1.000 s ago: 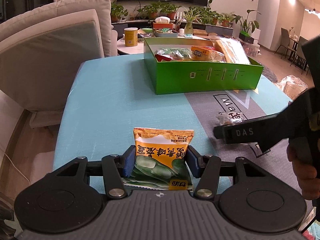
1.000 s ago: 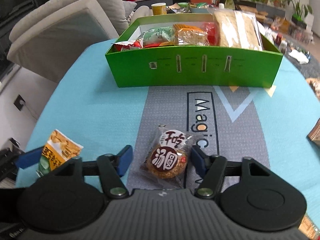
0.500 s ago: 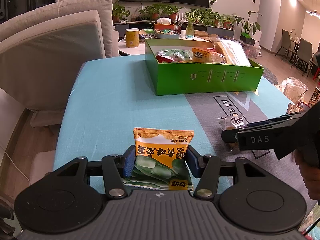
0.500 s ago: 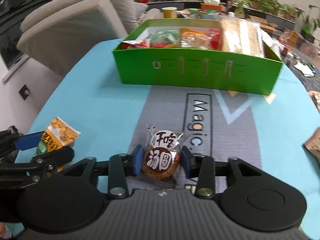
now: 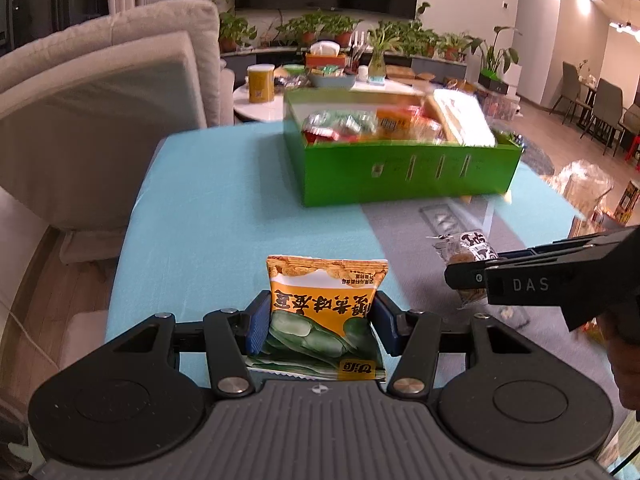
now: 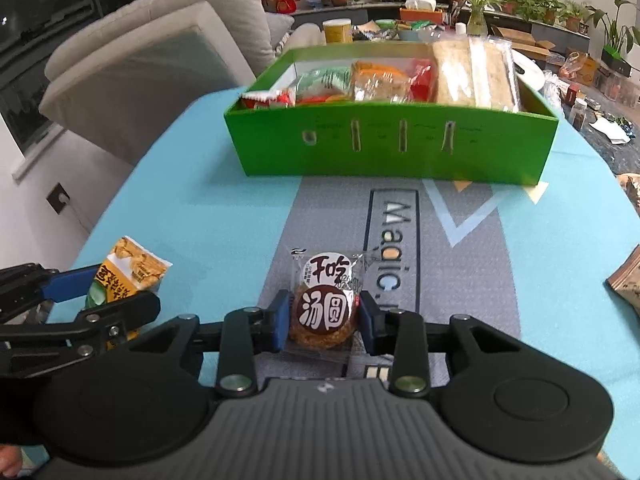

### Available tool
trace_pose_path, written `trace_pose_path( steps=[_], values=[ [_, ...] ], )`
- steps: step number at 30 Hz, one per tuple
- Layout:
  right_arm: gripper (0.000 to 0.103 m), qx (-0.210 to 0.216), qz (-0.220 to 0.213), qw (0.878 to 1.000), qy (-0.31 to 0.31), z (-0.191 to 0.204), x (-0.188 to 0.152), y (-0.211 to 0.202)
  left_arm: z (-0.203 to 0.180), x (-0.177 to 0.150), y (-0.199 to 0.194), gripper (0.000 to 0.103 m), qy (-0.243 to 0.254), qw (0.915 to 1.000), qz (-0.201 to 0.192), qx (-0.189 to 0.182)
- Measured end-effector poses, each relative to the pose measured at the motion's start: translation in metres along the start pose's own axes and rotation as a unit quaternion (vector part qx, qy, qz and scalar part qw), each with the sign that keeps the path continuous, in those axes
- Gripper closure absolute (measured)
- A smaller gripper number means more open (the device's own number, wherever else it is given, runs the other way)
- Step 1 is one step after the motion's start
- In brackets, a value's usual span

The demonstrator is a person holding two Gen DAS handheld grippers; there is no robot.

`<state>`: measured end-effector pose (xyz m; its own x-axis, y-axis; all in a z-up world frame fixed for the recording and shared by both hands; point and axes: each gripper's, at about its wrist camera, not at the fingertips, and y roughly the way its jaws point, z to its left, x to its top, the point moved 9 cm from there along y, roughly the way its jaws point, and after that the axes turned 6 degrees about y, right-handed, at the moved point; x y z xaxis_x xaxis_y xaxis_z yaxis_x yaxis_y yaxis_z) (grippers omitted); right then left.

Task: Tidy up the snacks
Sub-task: 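Carry the chip bag and round bread bag over the green box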

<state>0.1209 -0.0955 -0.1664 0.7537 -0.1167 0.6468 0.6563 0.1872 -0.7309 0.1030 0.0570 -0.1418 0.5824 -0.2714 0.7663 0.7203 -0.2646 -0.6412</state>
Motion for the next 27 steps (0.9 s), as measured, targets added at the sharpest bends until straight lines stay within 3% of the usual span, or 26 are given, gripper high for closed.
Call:
trace_pose_path(
  steps=[10, 16, 27],
  values=[
    [0.026, 0.017, -0.074, 0.997, 0.005, -0.005, 0.060, -0.038, -0.029, 0.067, 0.005, 0.053, 0.032, 0.9981, -0.048, -0.023],
    [0.026, 0.026, -0.107, 0.994, 0.009, -0.012, 0.108, -0.039, -0.039, 0.112, 0.026, 0.053, 0.042, 0.9967, -0.062, -0.031],
    [0.026, 0.042, -0.104, 0.994, 0.013, -0.018, 0.165, 0.001, -0.031, 0.151, 0.095, 0.053, 0.027, 0.9984, -0.043, -0.027]
  ],
)
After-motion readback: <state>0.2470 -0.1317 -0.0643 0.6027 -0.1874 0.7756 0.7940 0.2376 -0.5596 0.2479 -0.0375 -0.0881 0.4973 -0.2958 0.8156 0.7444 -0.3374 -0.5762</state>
